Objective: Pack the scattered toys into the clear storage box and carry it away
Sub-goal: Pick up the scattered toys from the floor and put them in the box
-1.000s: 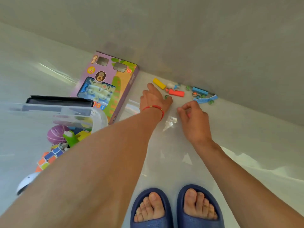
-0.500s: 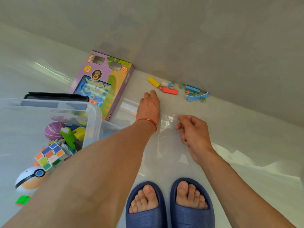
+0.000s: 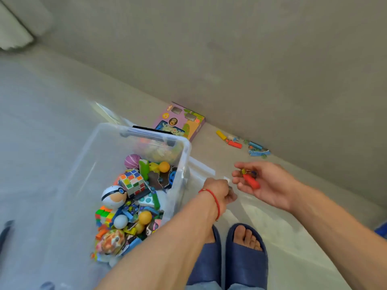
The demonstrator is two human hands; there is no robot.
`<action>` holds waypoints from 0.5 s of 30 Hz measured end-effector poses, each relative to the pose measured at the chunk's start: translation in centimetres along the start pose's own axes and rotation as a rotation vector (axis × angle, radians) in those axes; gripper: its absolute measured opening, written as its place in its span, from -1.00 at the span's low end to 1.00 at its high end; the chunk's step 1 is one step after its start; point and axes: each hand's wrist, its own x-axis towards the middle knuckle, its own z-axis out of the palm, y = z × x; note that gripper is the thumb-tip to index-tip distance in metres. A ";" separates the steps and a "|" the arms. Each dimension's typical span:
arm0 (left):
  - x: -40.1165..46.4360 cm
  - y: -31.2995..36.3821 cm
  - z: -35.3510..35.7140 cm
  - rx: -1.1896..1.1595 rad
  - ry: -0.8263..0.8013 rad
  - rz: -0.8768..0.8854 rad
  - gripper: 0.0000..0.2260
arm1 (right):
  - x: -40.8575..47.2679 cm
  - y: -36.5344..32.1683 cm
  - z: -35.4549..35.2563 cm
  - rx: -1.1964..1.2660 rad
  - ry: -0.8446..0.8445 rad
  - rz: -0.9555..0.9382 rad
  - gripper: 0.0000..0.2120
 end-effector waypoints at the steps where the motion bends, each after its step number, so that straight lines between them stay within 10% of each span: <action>1: -2.3 0.9 -1.2 -0.102 -0.052 0.015 -0.81 | -0.9 -1.1 1.8 -0.057 -0.040 -0.001 -0.73; 4: -8.8 3.4 -7.0 -0.246 -0.143 0.110 -0.84 | -3.7 -3.7 8.3 -0.300 -0.189 0.004 -0.69; 15: -16.3 -0.9 -25.4 -0.115 0.322 0.104 -0.68 | -7.6 2.0 20.9 -0.807 -0.389 0.217 -0.48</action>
